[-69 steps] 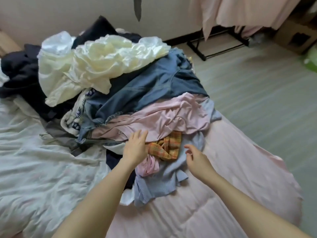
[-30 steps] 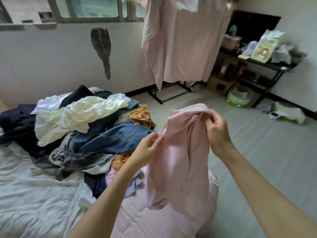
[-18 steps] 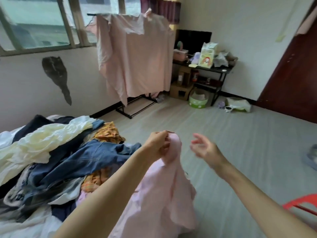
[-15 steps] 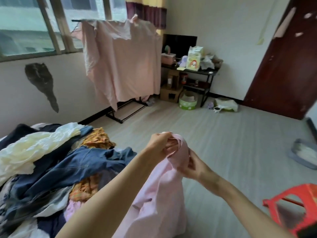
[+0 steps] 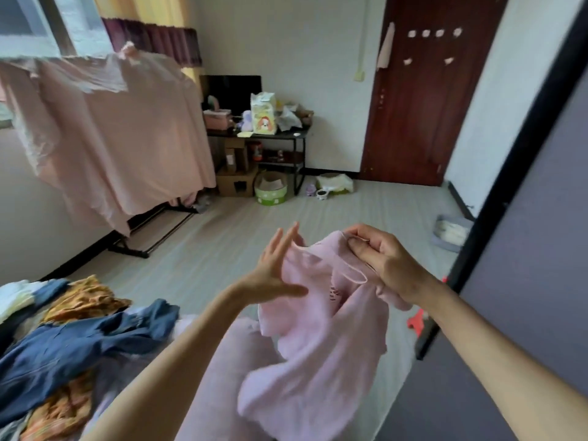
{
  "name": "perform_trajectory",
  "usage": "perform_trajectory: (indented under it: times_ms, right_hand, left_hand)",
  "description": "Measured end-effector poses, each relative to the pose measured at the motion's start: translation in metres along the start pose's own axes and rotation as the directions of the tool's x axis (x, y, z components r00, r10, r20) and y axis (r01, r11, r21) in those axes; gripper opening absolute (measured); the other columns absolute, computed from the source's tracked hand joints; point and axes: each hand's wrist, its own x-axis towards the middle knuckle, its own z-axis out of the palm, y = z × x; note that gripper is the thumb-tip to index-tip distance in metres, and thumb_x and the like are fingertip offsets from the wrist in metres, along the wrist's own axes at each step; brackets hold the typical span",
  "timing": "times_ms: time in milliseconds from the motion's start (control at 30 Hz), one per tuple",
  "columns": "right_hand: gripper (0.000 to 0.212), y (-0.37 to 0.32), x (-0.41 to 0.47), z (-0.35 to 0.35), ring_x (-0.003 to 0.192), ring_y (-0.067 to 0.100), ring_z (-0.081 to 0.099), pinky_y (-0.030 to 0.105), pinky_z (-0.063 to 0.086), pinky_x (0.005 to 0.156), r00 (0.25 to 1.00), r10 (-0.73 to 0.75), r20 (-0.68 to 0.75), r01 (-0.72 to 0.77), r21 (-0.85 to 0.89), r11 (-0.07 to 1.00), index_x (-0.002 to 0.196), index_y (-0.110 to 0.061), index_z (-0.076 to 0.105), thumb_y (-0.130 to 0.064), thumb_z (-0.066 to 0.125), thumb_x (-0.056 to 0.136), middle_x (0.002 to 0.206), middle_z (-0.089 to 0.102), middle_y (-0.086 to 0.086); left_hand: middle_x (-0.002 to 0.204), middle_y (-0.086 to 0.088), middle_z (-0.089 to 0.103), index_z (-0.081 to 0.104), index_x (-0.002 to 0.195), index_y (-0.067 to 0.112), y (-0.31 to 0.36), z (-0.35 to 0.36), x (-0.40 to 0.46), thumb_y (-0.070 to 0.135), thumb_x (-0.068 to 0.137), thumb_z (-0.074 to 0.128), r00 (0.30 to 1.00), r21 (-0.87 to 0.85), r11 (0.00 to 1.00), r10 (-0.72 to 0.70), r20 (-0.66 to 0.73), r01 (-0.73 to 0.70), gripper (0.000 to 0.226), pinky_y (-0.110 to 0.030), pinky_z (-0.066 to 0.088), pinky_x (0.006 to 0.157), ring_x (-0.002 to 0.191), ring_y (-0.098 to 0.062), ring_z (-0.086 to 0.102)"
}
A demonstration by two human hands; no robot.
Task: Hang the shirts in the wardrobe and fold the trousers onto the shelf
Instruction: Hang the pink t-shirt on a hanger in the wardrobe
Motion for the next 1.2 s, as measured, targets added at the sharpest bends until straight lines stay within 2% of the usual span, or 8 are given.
perform_trajectory:
  times_ms: [167, 333, 400, 533, 767, 900, 1033, 1200]
  right_hand:
    - [0.02, 0.01, -0.055, -0.055, 0.07, 0.002, 0.057, 0.014, 0.043, 0.064, 0.993, 0.098, -0.073, -0.095, 0.037, 0.995, 0.087, -0.018, 0.062, -0.012, 0.046, 0.095, 0.074, 0.065, -0.011]
    - [0.056, 0.036, -0.145, -0.126, 0.088, 0.007, 0.056, 0.026, 0.044, 0.077, 0.913, 0.378, -0.155, -0.388, -0.041, 0.921, 0.104, -0.039, 0.054, -0.067, 0.07, 0.058, 0.1, 0.058, -0.002]
    - [0.067, 0.051, -0.185, -0.141, 0.108, -0.01, 0.049, 0.023, 0.041, 0.098, 0.85, 0.509, -0.139, -0.523, -0.344, 0.779, 0.114, -0.049, 0.039, -0.064, 0.073, 0.059, 0.12, 0.05, -0.019]
    - [0.063, 0.077, -0.248, -0.159, 0.109, 0.016, 0.055, 0.032, 0.045, 0.091, 0.688, 0.609, -0.394, -0.697, -0.594, 0.403, 0.122, -0.049, 0.026, -0.038, 0.061, 0.071, 0.122, 0.049, -0.016]
    - [0.048, 0.055, -0.326, -0.195, 0.101, 0.017, 0.06, 0.023, 0.044, 0.091, 0.56, 0.376, -0.739, -0.796, -0.354, 0.49, 0.093, -0.035, 0.058, 0.01, 0.044, 0.081, 0.101, 0.066, -0.009]
    - [0.039, 0.039, -0.351, -0.212, 0.093, 0.019, 0.061, 0.028, 0.047, 0.086, 0.324, 0.101, -0.941, -0.856, -0.246, 0.454, 0.099, -0.013, 0.066, 0.013, 0.046, 0.076, 0.097, 0.068, 0.003]
    - [0.035, 0.023, -0.364, -0.233, 0.087, 0.017, 0.057, 0.011, 0.043, 0.073, 0.035, 0.062, -0.997, -0.602, 0.028, 0.798, 0.103, -0.007, 0.063, 0.015, 0.044, 0.083, 0.097, 0.065, 0.009]
    - [0.04, 0.015, -0.384, -0.288, 0.085, 0.019, 0.06, 0.028, 0.045, 0.072, -0.064, 0.343, -0.937, -0.152, 0.349, 0.925, 0.115, -0.009, 0.054, 0.005, 0.031, 0.086, 0.092, 0.063, 0.005]
  left_hand:
    - [0.094, 0.004, 0.056, 0.064, 0.086, 0.005, 0.036, 0.082, 0.03, 0.013, 0.08, 0.072, 0.978, 0.097, 0.975, 0.189, 0.09, -0.198, 0.012, -0.022, 0.042, 0.08, 0.092, -0.014, 0.051]
    - [0.065, 0.01, 0.047, 0.052, 0.072, 0.021, 0.054, 0.139, 0.046, 0.028, 0.083, 0.067, 0.916, 0.115, 0.948, 0.249, 0.314, -0.297, 0.02, -0.016, 0.033, 0.052, 0.062, -0.007, 0.038]
    - [0.066, 0.003, 0.048, 0.052, 0.072, 0.011, 0.067, 0.17, 0.055, 0.031, 0.084, 0.066, 0.865, 0.146, 0.918, 0.281, 0.415, -0.369, 0.027, -0.023, 0.031, 0.053, 0.063, -0.014, 0.038]
    - [0.056, 0.012, 0.04, 0.038, 0.059, 0.022, 0.099, 0.228, 0.069, 0.032, 0.082, 0.069, 0.788, 0.11, 0.87, 0.374, 0.489, -0.481, 0.039, -0.019, 0.028, 0.05, 0.058, -0.016, 0.036]
    - [0.056, 0.012, 0.041, 0.034, 0.056, 0.023, 0.148, 0.294, 0.092, 0.049, 0.076, 0.069, 0.697, 0.147, 0.782, 0.432, 0.572, -0.606, 0.048, -0.028, 0.031, 0.058, 0.065, -0.019, 0.04]
    - [0.062, 0.011, 0.048, 0.046, 0.068, 0.02, 0.199, 0.326, 0.101, 0.053, 0.073, 0.07, 0.722, 0.059, 0.801, 0.502, 0.476, -0.596, 0.041, -0.029, 0.035, 0.061, 0.074, -0.023, 0.046]
    - [0.073, -0.001, 0.054, 0.049, 0.073, 0.017, 0.264, 0.348, 0.11, 0.041, 0.071, 0.077, 0.67, -0.033, 0.776, 0.564, 0.482, -0.629, 0.037, -0.036, 0.043, 0.07, 0.083, -0.034, 0.052]
    - [0.069, 0.004, 0.06, 0.056, 0.067, 0.023, 0.31, 0.38, 0.126, 0.017, 0.071, 0.078, 0.705, -0.173, 0.827, 0.55, 0.449, -0.535, 0.023, -0.017, 0.037, 0.056, 0.074, -0.021, 0.052]
